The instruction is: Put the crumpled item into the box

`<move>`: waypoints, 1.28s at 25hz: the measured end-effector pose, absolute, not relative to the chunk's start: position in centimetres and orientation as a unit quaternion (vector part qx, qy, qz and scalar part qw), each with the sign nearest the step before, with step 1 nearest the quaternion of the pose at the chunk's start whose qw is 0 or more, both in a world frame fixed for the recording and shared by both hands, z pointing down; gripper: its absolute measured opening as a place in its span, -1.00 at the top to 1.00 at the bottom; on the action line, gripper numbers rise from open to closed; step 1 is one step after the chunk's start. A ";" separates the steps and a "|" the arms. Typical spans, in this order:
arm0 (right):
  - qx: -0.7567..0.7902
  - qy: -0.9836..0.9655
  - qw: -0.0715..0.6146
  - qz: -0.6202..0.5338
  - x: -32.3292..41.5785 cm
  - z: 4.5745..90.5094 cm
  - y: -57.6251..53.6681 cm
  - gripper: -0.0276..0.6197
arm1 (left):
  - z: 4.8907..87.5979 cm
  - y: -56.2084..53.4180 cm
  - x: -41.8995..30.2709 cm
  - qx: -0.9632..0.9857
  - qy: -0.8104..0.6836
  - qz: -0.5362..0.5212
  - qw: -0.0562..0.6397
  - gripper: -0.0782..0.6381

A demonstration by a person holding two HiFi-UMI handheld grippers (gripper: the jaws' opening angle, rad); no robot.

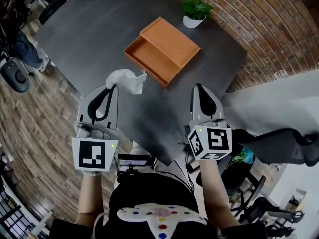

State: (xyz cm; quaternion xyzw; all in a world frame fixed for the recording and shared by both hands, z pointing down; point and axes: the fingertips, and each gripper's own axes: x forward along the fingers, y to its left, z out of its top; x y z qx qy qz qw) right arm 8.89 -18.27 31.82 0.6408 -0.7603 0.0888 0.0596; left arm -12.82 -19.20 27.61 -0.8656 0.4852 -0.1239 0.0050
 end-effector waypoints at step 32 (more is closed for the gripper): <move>0.675 -0.733 0.018 0.079 15.3 27.9 -13.6 0.89 | 26.8 -22.5 -5.7 -0.907 0.391 -0.147 0.058 0.75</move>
